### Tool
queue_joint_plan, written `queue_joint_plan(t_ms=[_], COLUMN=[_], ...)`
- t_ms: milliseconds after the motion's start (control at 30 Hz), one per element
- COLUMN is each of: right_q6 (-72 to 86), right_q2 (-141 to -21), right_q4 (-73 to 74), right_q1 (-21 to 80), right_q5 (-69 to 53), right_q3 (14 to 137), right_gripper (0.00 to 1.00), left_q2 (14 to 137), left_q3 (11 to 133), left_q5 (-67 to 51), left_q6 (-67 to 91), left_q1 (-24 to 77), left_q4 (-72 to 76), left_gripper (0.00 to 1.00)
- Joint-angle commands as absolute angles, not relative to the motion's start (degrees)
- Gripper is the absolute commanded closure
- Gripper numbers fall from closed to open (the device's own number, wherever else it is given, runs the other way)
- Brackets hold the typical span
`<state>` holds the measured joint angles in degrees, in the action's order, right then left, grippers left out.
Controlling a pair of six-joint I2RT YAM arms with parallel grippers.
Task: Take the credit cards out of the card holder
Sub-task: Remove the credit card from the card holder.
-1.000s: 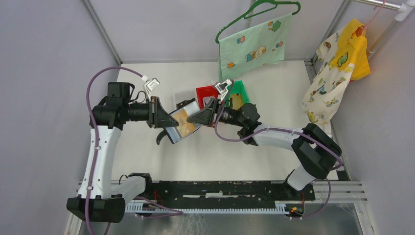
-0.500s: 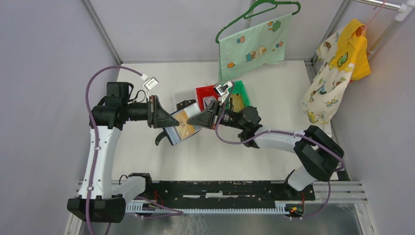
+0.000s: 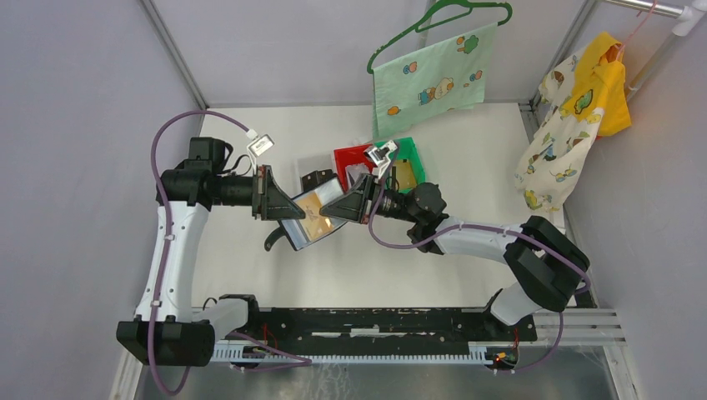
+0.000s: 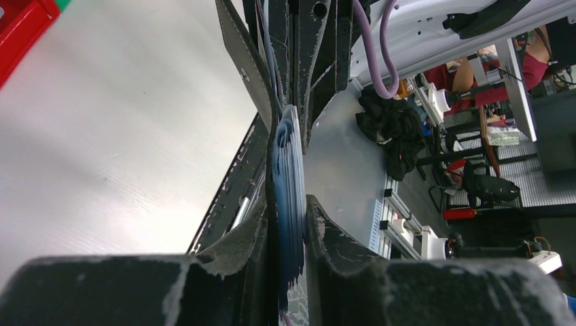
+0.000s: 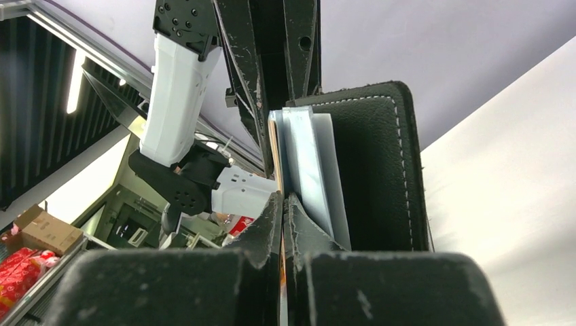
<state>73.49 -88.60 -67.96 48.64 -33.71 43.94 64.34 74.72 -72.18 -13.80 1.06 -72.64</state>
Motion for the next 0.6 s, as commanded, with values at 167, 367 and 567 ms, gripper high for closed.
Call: queue_joint_plan(t_ms=[167,367,567], right_q6=[73.75,73.76,73.72], right_q2=[-87.24,-87.54,-87.01], right_q4=[-69.71,-69.33,-69.68], right_q1=[46.49,46.49,46.49], right_q5=[-31.32,-31.41,-31.63], right_q3=[43.52,44.29,43.97], right_gripper=[1.0,1.0,1.0], left_q2=[62.98,61.5,62.06], left_q3=[78.38,77.0,77.7], left_q5=[-78.62,-78.38,-76.9], left_q6=[-20.26,-22.19,-22.16], left_q1=[1.29,1.3,1.32], left_q4=[-78.24,-78.0,-77.26], left_gripper=[0.5,0.55,0.81])
